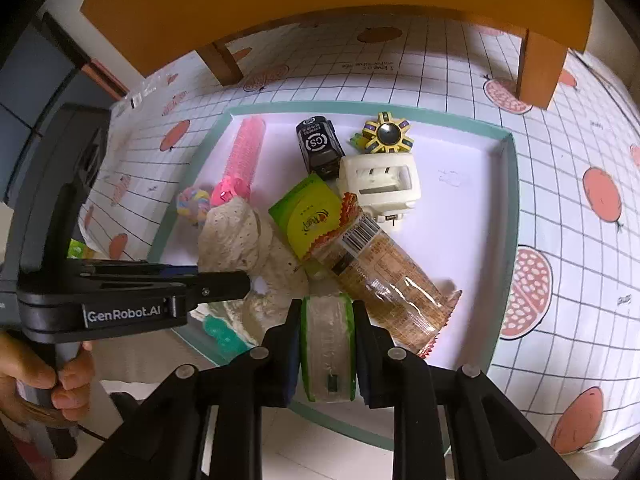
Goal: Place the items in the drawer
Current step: 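Grasp the green tissue pack with the right tool while the left tool grasps the white lace cloth, then carry both items into the open drawer and open both tools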
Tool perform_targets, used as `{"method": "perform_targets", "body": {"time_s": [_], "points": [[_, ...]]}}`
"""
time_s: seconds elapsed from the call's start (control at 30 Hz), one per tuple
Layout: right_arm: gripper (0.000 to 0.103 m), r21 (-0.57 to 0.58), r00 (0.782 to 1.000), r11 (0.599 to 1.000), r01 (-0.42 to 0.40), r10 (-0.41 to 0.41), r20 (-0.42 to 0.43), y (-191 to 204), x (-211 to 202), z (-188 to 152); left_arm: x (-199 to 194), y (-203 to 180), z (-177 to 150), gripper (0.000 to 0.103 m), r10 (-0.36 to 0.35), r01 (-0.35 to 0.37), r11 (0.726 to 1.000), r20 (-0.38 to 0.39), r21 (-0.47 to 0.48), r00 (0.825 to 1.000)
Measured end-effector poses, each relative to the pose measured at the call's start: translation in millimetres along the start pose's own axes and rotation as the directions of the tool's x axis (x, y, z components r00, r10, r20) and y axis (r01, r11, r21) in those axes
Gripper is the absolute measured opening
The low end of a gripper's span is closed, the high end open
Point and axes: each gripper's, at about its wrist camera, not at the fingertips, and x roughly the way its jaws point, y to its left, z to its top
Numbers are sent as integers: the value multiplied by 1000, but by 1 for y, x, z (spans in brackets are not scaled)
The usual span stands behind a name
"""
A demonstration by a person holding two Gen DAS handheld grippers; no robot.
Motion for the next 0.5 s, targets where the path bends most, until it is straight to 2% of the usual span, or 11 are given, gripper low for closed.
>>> {"method": "perform_targets", "body": {"time_s": [0.33, 0.5], "points": [[24, 16, 999, 1000, -14, 14, 43, -1, -11, 3, -22, -1, 2, 24, -18, 16, 1000, 91, 20, 996], [24, 31, 995, 999, -32, 29, 99, -3, -26, 6, -48, -6, 4, 24, -32, 25, 999, 201, 38, 979]]}}
